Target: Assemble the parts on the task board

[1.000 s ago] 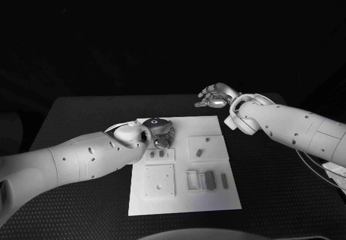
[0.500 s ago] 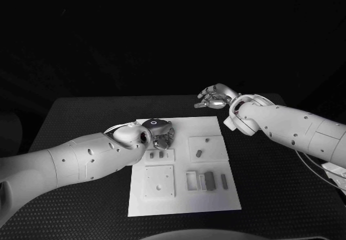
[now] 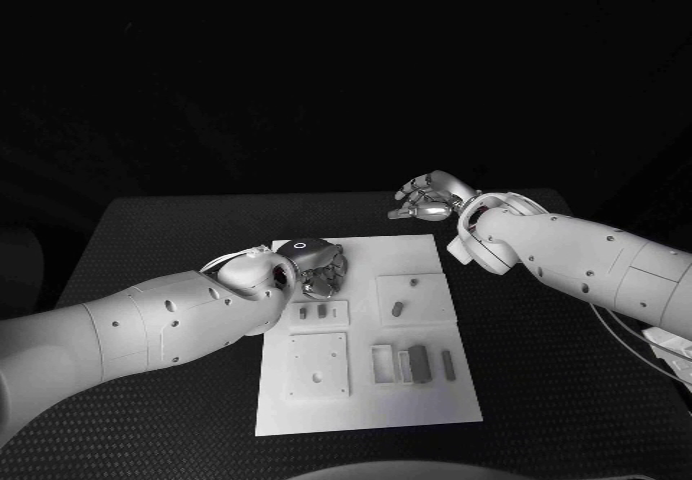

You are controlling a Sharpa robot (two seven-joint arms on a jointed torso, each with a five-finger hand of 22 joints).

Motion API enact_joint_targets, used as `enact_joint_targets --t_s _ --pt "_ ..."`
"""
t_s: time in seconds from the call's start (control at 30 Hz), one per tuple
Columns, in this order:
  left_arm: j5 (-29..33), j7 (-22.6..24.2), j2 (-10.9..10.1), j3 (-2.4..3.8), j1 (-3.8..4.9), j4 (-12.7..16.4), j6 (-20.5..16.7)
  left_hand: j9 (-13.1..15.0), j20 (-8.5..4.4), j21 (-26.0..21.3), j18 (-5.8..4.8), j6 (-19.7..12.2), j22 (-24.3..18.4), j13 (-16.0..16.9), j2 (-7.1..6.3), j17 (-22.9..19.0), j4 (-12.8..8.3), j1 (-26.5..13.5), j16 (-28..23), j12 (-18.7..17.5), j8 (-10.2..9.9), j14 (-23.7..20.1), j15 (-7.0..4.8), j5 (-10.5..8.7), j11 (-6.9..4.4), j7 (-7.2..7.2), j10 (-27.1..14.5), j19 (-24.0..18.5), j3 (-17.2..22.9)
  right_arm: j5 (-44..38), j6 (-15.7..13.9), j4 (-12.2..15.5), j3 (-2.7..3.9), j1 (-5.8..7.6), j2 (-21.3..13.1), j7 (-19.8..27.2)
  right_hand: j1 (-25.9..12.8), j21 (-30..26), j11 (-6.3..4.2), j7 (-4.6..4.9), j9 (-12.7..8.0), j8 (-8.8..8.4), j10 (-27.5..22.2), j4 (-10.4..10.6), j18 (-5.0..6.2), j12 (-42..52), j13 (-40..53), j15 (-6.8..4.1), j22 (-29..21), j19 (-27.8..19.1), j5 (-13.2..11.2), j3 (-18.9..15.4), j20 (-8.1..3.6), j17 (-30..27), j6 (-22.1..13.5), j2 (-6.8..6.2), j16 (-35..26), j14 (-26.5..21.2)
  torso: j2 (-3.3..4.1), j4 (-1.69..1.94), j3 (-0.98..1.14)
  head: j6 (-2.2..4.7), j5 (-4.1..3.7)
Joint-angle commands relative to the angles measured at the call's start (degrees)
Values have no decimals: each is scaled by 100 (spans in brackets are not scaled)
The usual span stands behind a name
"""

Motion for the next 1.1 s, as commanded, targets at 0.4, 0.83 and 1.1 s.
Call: enact_joint_targets --t_s 0.4,0.83,1.1 --pt "736 -40 -377 371 24 290 235 4 -12 31 381 64 113 8 47 -13 14 -21 12 13 26 66 -21 19 -9 0 50 24 37 -10 70 23 1 -4 -34 59 14 -42 1 362 -8 38 -37 1 -93 -23 -12 -12 13 43 2 -35 -14 -13 -43 54 -32 39 -5 15 10 24 11" --pt "734 -106 -772 361 28 506 426 3 -13 22 374 67 111 11 47 -16 11 -31 9 8 29 65 -24 18 -13 -2 59 13 39 -10 67 40 1 -4 -77 52 15 -48 1 362 -9 40 -36 -5 -93 -22 -16 -13 18 45 2 -37 -15 -16 -43 54 -35 42 2 14 0 21 13" --pt "714 -110 -819 340 24 541 509 2 -15 19 372 69 111 13 47 -18 10 -33 8 5 31 65 -26 19 -14 -4 63 9 42 -10 64 46 1 -4 -80 53 15 -52 1 362 -11 41 -35 -8 -93 -22 -19 -13 22 47 2 -38 -15 -18 -44 55 -37 44 3 17 -6 11 17"
